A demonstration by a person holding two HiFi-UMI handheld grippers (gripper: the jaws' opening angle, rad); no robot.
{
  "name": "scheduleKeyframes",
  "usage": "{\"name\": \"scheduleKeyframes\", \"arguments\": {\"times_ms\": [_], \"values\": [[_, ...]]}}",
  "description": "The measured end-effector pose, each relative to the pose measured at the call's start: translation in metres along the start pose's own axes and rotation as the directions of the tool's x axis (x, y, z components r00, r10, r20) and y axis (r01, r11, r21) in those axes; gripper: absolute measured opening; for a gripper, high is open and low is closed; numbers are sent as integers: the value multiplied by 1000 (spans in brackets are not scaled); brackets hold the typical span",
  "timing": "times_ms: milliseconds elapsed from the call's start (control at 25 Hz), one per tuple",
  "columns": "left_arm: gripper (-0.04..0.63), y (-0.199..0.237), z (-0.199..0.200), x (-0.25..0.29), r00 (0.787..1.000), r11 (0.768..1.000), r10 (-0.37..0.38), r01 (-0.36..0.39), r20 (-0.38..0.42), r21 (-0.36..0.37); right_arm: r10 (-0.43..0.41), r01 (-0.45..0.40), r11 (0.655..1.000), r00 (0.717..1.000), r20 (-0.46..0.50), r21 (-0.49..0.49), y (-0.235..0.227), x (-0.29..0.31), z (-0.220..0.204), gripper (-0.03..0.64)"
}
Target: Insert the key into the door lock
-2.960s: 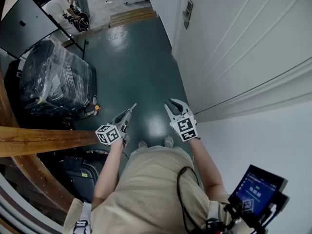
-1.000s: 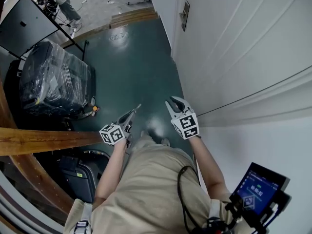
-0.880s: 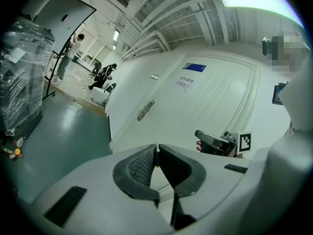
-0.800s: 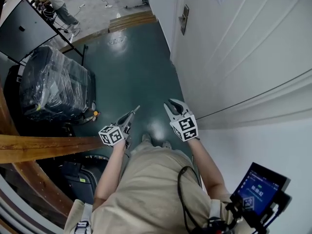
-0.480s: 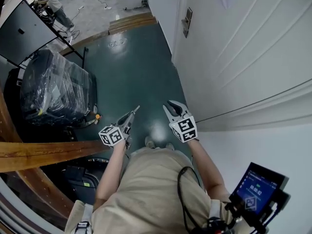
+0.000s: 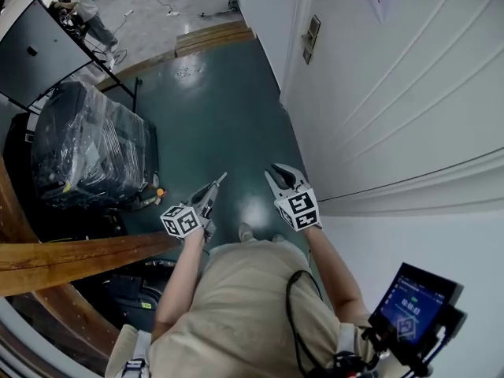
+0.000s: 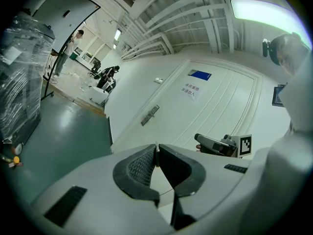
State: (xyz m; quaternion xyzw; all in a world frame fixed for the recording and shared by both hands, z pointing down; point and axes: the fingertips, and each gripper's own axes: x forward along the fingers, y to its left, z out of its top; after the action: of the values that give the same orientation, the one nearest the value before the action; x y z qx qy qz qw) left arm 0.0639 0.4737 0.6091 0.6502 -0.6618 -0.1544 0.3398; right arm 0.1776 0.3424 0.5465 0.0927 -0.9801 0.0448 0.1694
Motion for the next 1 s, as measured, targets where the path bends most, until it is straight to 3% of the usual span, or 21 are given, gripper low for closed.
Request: {"name": "scheduleKeyframes", "arguments": {"times_ms": [200, 640, 1000], "values": [[34, 21, 9, -4, 1000, 1000, -1, 1, 4, 3, 9, -9, 1000, 1000, 14, -6, 13, 26, 4, 87], [34, 36, 34, 45, 1000, 1000, 18, -18, -7, 0, 21, -21, 1000, 1000, 1, 15, -36, 59, 10, 86], [34, 34, 34, 57, 1000, 1000, -1, 1, 1, -8, 10, -10, 1000, 1000, 2, 19, -48, 59, 12, 87]]}}
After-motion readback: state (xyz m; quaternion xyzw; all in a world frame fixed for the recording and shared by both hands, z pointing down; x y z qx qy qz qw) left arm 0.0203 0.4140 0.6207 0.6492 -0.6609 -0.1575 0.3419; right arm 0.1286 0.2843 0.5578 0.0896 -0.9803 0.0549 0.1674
